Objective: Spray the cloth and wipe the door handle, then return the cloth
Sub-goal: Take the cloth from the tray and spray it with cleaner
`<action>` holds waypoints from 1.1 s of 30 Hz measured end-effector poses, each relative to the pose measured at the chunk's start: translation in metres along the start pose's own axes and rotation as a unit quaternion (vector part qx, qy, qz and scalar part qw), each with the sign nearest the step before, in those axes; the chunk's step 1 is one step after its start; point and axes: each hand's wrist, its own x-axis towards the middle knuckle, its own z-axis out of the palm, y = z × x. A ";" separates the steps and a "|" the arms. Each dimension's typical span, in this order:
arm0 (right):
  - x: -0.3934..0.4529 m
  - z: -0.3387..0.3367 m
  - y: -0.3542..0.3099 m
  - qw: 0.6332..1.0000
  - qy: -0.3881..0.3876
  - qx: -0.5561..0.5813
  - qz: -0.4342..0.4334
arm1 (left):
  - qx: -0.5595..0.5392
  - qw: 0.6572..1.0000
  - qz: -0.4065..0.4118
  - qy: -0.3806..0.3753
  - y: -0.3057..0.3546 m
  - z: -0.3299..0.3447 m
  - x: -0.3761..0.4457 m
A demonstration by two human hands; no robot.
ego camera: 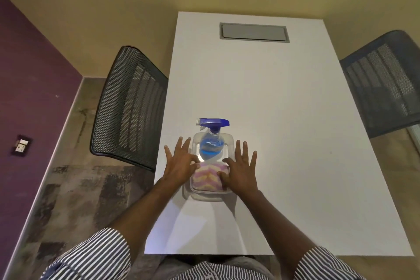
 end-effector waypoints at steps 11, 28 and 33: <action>-0.043 -0.037 -0.027 0.971 0.155 0.174 -0.057 | -0.251 0.959 0.015 0.130 -0.021 -0.015 -0.048; -0.100 -0.121 -0.172 0.849 0.388 0.262 -0.245 | -0.725 0.666 0.102 0.142 0.014 -0.130 -0.112; -0.107 -0.131 -0.188 0.856 0.341 0.282 -0.266 | -0.760 0.616 0.175 0.113 0.002 -0.144 -0.118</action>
